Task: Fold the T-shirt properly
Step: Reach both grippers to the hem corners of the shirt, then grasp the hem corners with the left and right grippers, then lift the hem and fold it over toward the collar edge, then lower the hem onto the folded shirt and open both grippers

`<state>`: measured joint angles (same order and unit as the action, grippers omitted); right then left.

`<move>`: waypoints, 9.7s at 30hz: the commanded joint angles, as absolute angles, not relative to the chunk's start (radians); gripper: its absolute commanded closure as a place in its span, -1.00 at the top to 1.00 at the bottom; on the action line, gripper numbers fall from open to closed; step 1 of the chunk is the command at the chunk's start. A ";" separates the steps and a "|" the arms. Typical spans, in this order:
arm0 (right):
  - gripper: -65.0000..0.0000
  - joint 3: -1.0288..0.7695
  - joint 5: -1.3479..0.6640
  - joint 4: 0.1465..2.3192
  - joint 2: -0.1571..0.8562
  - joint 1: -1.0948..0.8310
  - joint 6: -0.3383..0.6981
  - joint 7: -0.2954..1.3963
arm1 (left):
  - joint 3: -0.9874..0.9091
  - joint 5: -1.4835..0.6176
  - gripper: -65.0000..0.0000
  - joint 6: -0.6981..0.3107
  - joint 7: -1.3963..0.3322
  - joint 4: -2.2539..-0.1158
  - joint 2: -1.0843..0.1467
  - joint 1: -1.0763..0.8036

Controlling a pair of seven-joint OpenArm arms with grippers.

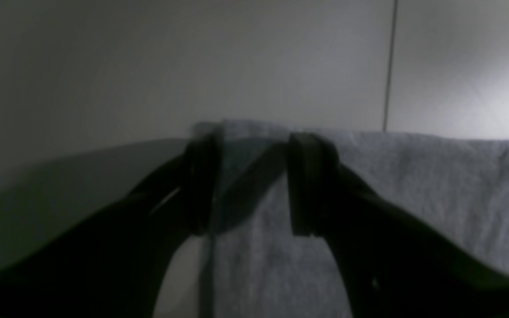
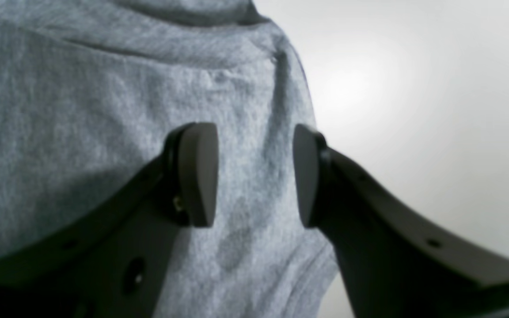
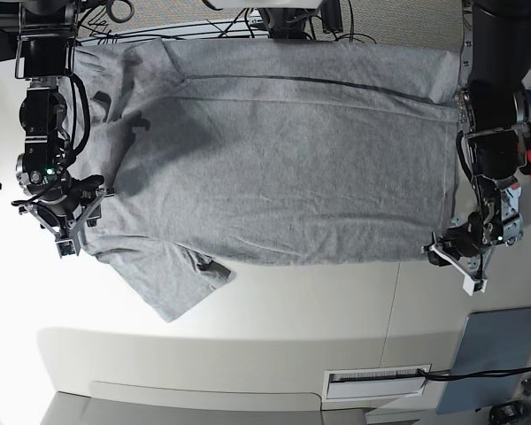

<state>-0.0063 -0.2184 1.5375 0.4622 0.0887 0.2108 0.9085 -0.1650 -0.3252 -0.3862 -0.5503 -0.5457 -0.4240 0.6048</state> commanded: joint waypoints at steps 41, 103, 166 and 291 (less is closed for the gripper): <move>0.19 0.149 -0.126 0.867 0.457 0.636 0.532 0.649 | -0.166 -0.284 -1.00 -0.446 -0.500 -0.554 -0.432 0.587; 0.08 0.190 -0.112 0.610 0.407 0.709 0.409 0.493 | -0.166 -0.284 -1.00 -0.447 -0.508 -0.554 -0.432 0.588; -1.00 0.135 0.083 1.486 0.518 0.144 0.027 0.657 | -0.172 -0.562 -1.00 -0.505 -0.614 -1.126 -0.535 0.242; -1.00 0.019 -0.299 1.217 0.374 0.255 0.264 0.945 | -0.389 -0.738 -0.05 -0.698 -0.819 -1.645 -0.363 -0.208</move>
<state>0.0196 -0.3058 1.2125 0.3653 0.2462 0.2600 0.9291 -0.3817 -0.7162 -0.6930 -0.8387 -1.6287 -0.3492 -0.2176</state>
